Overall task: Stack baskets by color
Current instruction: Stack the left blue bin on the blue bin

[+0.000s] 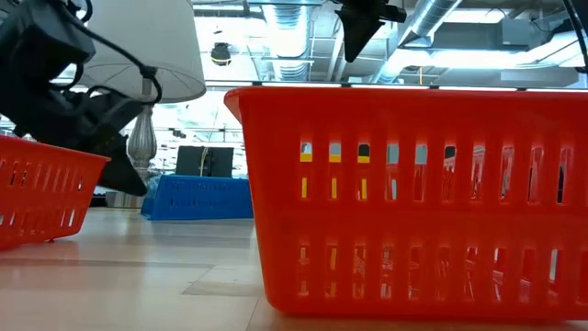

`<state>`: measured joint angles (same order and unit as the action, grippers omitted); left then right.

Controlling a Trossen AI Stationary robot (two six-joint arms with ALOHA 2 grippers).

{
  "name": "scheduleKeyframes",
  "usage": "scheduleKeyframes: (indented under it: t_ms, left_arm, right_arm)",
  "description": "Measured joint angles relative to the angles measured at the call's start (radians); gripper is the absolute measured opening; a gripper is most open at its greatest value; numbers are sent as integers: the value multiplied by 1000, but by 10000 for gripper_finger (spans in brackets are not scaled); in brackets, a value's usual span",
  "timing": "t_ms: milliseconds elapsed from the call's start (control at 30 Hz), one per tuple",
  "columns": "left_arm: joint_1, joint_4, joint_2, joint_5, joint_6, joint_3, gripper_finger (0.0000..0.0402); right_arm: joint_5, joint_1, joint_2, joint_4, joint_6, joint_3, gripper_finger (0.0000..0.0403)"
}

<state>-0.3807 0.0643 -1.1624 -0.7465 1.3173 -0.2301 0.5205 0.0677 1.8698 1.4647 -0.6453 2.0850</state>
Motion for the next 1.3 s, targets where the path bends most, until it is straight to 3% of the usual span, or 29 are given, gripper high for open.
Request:
scheduleKeyframes:
  t_ms: [100, 300, 533, 833, 900, 967, 1067, 1300]
  left_arm:
    - [-8, -26, 18, 2, -10, -9, 0]
    - [-22, -66, 73, -65, -171, -69, 0]
    - [35, -62, 6, -39, -171, -54, 0]
    - [-34, -78, -101, -52, -65, -59, 0]
    - [-62, -29, -144, 61, -30, -49, 0]
    - [-77, 7, -179, 89, 49, -52, 0]
    - [-129, 42, -233, 52, 198, -57, 0]
    - [-150, 43, -195, 43, 242, -66, 0]
  right_arm:
    - [0, 0, 0, 0, 0, 0, 12]
    - [0, -1, 0, 0, 0, 0, 12]
    - [0, -1, 0, 0, 0, 0, 12]
    - [-1, -1, 0, 20, 2, 0, 12]
    - [-1, -1, 0, 19, 2, 0, 12]
    - [-1, -1, 0, 20, 2, 0, 12]
    - [-4, -1, 0, 15, 15, 0, 12]
    - [-60, 4, -1, -80, 40, -19, 12]
